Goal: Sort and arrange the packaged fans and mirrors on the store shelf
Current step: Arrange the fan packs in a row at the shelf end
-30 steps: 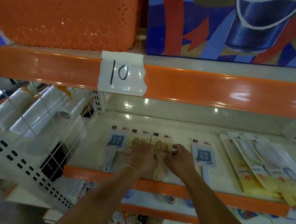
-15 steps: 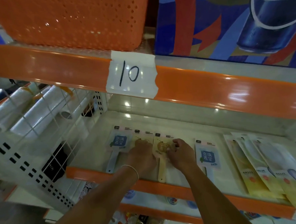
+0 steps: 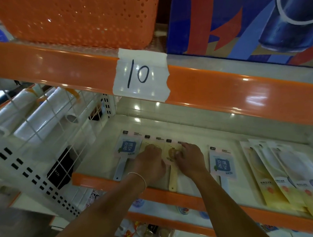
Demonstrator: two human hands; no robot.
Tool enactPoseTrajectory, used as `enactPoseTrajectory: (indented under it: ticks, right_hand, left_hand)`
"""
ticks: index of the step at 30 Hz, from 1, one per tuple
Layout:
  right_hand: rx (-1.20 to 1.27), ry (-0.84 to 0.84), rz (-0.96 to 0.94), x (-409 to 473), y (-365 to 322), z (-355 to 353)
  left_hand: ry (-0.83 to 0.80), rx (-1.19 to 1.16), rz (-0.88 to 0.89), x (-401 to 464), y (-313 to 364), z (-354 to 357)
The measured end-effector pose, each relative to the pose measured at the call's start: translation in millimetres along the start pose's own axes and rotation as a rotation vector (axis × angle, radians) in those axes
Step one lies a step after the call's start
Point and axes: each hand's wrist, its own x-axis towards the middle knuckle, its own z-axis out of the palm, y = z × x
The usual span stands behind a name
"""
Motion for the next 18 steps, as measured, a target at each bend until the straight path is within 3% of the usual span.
enactPoseTrajectory:
  ticks: [9,18]
  right_hand:
    - [-0.121,-0.058,-0.006,5.5,6.0,13.9]
    - [0.013,-0.005,0.026,-1.7,4.6,7.6]
  left_hand:
    - [-0.084,0.038,0.042,-0.3,-9.5,3.1]
    - [-0.028,0.044,0.051,-4.9,-4.3,1.6]
